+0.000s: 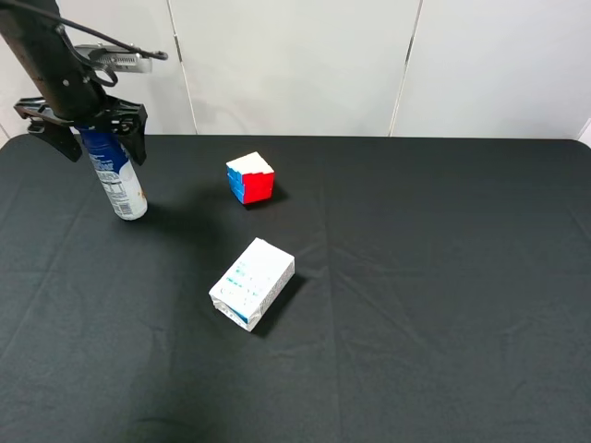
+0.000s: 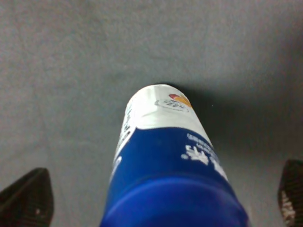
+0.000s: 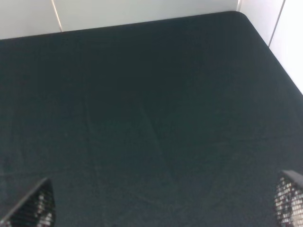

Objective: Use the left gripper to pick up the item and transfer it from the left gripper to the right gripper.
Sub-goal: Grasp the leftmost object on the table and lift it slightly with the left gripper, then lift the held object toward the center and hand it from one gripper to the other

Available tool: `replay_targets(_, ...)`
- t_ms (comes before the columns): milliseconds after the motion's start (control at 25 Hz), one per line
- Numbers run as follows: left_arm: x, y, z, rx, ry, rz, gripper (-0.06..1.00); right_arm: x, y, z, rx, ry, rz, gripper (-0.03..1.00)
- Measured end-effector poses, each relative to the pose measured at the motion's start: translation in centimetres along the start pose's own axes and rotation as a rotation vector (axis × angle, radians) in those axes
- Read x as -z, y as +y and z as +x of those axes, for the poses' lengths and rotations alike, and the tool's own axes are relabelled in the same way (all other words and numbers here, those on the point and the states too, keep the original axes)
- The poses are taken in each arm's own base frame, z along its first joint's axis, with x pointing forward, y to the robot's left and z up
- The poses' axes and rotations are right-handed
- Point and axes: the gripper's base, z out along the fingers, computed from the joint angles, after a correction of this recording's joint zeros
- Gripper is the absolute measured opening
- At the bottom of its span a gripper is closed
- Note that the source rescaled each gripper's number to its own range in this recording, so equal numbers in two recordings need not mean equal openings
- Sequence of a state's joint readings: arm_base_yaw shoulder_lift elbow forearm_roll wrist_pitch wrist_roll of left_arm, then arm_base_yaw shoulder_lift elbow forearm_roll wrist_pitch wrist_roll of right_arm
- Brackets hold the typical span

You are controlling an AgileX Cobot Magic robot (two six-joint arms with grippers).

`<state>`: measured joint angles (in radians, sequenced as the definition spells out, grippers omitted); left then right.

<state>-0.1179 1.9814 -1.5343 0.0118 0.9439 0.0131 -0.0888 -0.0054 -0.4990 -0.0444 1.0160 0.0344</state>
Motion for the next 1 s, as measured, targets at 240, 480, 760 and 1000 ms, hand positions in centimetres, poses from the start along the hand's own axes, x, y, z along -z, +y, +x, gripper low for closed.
replay_targets(240, -0.1, 0.0, 0.0, -0.016, -0.002, 0.000, 0.00, 0.0, 0.0, 0.0, 0.000, 0.000, 0.000, 1.00)
replay_targets(480, -0.1, 0.0, 0.0, -0.016, -0.002, 0.000, 0.00, 0.0, 0.0, 0.0, 0.000, 0.000, 0.000, 1.00)
replay_targets(760, 1.2, -0.1, -0.6, -0.017, -0.010, 0.003, 0.00, 0.0, 0.0, 0.0, 0.000, 0.000, 0.000, 1.00)
replay_targets(1000, 6.5, -0.9, -1.1, -0.001, -0.067, 0.078, 0.00, 0.0, 0.0, 0.0, 0.000, 0.000, 0.000, 1.00)
